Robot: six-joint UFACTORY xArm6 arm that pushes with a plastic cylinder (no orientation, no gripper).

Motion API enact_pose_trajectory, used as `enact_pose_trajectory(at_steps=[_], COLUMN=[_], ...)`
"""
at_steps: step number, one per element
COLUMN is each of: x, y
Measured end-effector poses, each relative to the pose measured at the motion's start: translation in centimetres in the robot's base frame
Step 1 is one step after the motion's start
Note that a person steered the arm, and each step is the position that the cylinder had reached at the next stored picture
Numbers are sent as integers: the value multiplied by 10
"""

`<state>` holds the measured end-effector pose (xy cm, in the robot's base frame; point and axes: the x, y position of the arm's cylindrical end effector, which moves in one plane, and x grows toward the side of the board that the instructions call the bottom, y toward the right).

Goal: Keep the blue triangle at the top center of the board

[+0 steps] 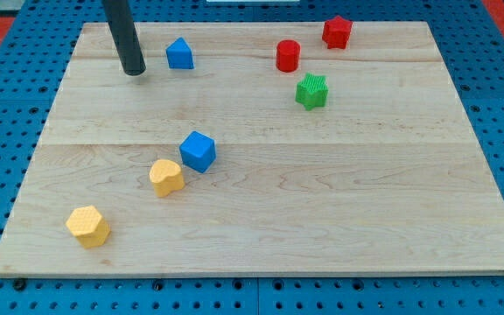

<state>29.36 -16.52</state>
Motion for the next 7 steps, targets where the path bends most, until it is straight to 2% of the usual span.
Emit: enact_pose_trajectory(at_steps=[1, 2, 3, 4, 5, 7], x=[-50, -59, -58, -20, -20, -33], y=[66, 112, 112, 53, 105, 144])
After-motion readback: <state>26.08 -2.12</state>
